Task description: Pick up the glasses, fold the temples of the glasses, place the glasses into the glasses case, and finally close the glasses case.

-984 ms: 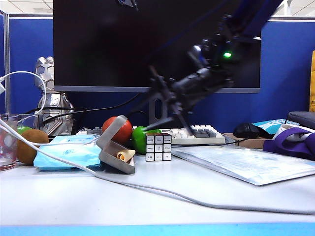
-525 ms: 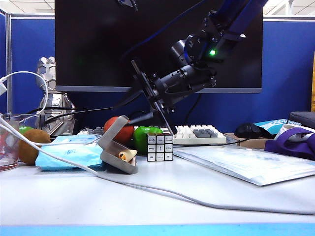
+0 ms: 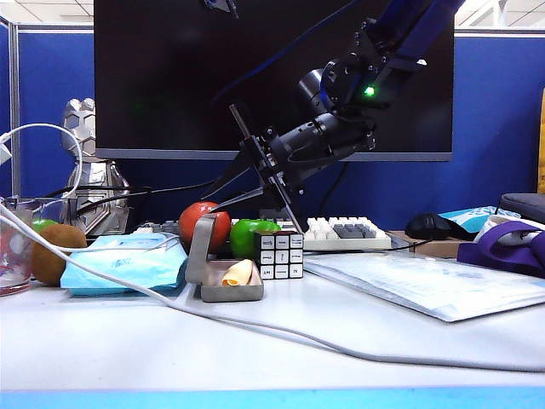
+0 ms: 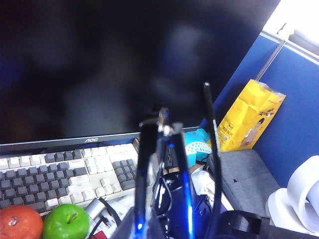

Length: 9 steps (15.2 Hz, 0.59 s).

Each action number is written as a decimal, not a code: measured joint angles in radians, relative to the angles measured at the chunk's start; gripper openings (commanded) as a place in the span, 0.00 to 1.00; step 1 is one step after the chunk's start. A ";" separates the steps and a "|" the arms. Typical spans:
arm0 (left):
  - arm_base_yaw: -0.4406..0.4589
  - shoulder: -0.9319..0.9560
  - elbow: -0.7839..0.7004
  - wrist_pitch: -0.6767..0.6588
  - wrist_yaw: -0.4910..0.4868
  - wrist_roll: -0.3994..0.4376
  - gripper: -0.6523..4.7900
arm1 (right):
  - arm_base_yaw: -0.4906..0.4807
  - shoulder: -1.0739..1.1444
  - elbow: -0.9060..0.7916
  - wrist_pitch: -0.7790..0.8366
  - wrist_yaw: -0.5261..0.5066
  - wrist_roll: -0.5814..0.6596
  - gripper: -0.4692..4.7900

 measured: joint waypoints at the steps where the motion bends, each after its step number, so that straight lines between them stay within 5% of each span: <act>1: 0.000 0.000 0.000 0.000 0.000 0.000 0.11 | 0.000 0.000 0.000 0.000 -0.003 0.000 0.50; 9: 0.000 0.000 0.000 -0.005 0.000 0.000 0.11 | 0.000 -0.008 0.002 -0.011 0.043 -0.089 0.51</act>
